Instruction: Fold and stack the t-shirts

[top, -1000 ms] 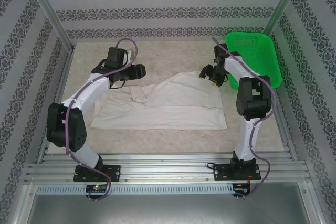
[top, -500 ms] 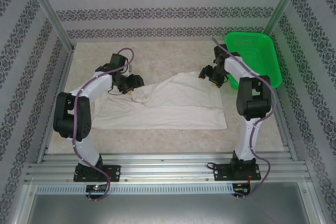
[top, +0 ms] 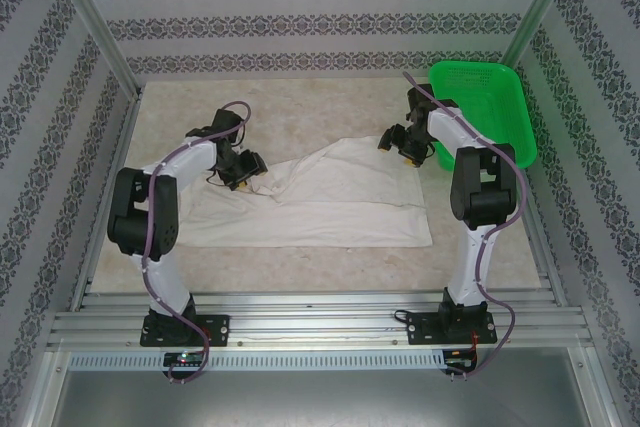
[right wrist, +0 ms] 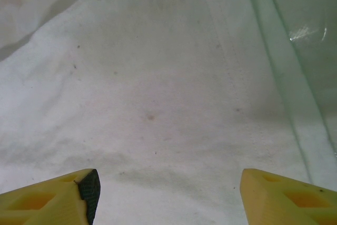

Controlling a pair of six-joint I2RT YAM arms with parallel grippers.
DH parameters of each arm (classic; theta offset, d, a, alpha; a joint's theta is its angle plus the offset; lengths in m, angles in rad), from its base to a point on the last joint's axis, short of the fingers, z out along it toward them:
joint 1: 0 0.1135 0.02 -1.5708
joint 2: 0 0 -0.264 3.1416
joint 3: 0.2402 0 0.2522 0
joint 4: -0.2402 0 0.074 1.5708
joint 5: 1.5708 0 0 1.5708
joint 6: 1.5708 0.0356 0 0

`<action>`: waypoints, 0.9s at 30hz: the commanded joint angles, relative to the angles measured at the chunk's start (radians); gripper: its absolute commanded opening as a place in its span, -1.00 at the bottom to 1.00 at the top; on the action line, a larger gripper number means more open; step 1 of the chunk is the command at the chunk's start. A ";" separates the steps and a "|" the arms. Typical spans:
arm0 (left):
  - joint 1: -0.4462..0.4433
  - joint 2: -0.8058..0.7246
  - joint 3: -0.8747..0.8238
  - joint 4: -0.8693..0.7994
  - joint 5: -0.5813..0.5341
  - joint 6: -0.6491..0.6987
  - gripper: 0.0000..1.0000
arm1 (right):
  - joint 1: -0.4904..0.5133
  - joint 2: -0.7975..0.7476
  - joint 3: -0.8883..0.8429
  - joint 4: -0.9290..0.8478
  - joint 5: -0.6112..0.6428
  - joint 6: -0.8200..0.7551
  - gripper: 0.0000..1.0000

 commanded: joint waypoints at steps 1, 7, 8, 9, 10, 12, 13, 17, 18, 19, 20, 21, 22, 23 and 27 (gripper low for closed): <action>0.010 0.032 0.038 0.042 -0.041 -0.044 0.10 | -0.008 -0.033 -0.015 -0.007 -0.016 -0.014 0.43; 0.008 0.052 0.058 0.136 0.052 -0.088 0.07 | -0.010 -0.042 -0.022 -0.010 -0.012 -0.021 0.42; 0.008 0.048 0.052 0.142 0.061 -0.092 0.07 | -0.012 -0.043 -0.024 -0.011 -0.009 -0.022 0.42; 0.008 0.043 0.043 0.151 0.074 -0.096 0.06 | -0.013 -0.045 -0.027 -0.010 -0.008 -0.022 0.42; 0.009 0.041 0.033 0.162 0.085 -0.103 0.04 | -0.015 -0.047 -0.032 -0.009 -0.010 -0.022 0.41; 0.007 0.037 0.009 0.183 0.103 -0.114 0.00 | -0.017 -0.046 -0.039 -0.002 -0.012 -0.017 0.41; 0.008 0.037 -0.002 0.191 0.107 -0.119 -0.01 | -0.019 -0.046 -0.042 0.001 -0.013 -0.015 0.41; 0.007 0.039 -0.031 0.196 0.104 -0.125 -0.10 | -0.019 -0.042 -0.041 0.004 -0.018 -0.013 0.40; 0.007 0.040 -0.030 0.186 0.094 -0.120 -0.15 | -0.019 -0.041 -0.041 0.004 -0.018 -0.014 0.40; 0.008 0.039 -0.029 0.177 0.087 -0.114 -0.19 | -0.018 -0.041 -0.041 0.004 -0.018 -0.013 0.40; 0.008 0.041 -0.027 0.174 0.084 -0.110 -0.24 | -0.019 -0.041 -0.041 0.004 -0.017 -0.014 0.40; 0.008 0.042 -0.023 0.167 0.082 -0.106 -0.32 | -0.020 -0.040 -0.039 0.004 -0.015 -0.015 0.41; 0.007 0.046 -0.018 0.165 0.083 -0.103 -0.42 | -0.019 -0.039 -0.038 0.003 -0.013 -0.016 0.41; 0.008 0.048 -0.015 0.164 0.087 -0.103 -0.51 | -0.020 -0.037 -0.036 0.002 -0.011 -0.017 0.41; 0.008 0.023 -0.010 0.156 0.101 -0.090 -0.76 | -0.028 -0.015 0.010 -0.033 0.035 -0.017 0.42</action>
